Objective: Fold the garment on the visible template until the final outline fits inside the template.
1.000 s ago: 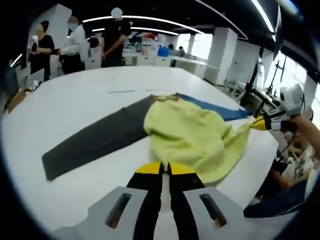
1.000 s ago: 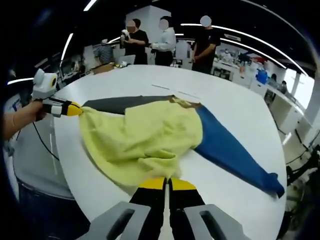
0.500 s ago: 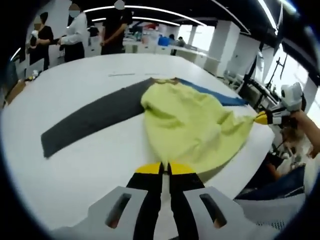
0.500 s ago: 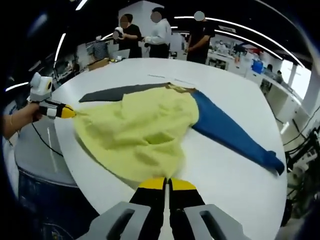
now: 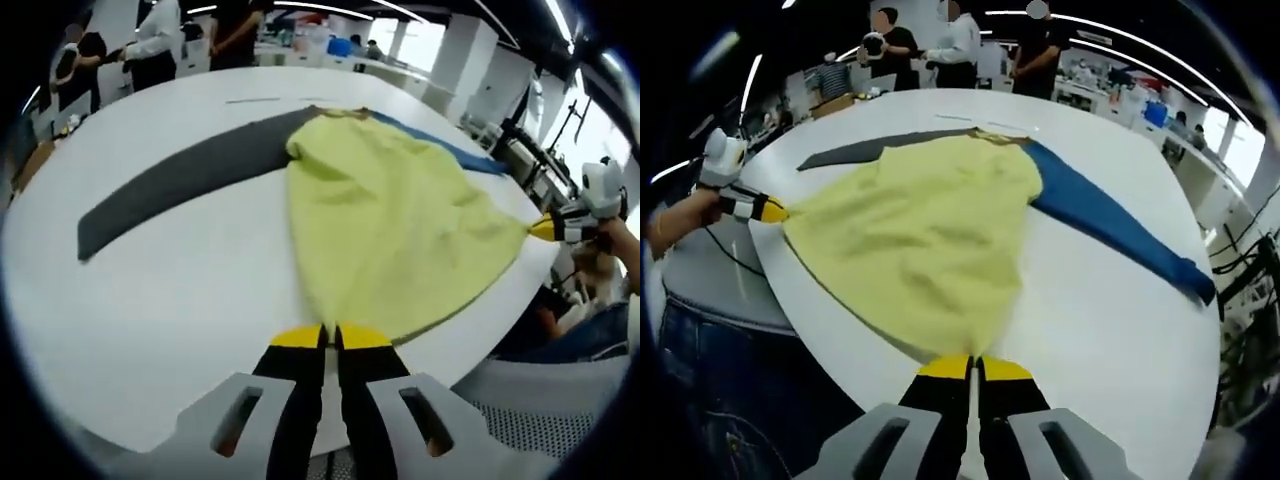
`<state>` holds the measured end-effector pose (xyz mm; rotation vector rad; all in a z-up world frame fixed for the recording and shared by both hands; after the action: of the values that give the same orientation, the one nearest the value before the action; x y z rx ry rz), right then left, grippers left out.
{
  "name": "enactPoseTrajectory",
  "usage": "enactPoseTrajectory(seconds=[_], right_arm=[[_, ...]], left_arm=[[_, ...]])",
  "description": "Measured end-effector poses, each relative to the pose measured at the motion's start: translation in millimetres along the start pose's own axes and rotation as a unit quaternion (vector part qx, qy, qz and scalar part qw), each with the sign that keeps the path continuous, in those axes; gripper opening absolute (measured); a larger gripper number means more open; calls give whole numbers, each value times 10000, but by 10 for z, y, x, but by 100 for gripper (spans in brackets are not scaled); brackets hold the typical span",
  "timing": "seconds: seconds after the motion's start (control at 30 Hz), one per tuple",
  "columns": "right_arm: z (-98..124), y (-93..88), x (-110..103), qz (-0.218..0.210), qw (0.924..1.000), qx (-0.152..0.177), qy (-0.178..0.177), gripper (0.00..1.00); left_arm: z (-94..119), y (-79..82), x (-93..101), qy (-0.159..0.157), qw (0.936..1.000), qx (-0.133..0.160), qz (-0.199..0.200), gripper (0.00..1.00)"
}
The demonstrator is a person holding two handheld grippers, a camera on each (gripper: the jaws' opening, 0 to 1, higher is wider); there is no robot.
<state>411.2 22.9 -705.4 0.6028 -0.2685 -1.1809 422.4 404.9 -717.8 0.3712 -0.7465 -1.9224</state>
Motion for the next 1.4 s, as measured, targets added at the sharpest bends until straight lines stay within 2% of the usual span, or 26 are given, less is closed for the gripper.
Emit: enactPoseTrajectory(seconds=[0.37, 0.7, 0.9, 1.0, 1.13, 1.4], right_arm=[[-93, -252, -28, -80, 9993, -347, -84, 0], [-93, -274, -5, -120, 9988, -455, -124, 0], [-75, -267, 9, -300, 9991, -296, -62, 0], [-58, -232, 7, -811, 9967, -26, 55, 0], [-9, -183, 46, -1277, 9914, 230, 173, 0], [74, -45, 166, -1477, 9858, 741, 312, 28]], left_arm=[[-16, -113, 13, -1, 9997, -225, 40, 2], [-21, -167, 90, -52, 9989, -453, -137, 2], [2, -168, 91, -18, 9994, -350, -32, 2], [35, -122, 106, -47, 9998, -140, 111, 4], [64, -68, 124, -49, 10000, -20, 26, 11], [99, 120, 171, -321, 9975, 613, -165, 34]])
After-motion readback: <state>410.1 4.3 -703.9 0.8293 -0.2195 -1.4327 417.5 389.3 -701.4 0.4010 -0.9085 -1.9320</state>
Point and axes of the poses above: the point that each gripper's makers call its tool centre point, and the gripper's own axes: z roughly backward along the fingers, x roughly to its right, y roughly out of its top, the point moved 7 cm from there along z, roughly backward along the fingers, and after that the axes turned 10 degrees about -z, right-handed, at the moved point
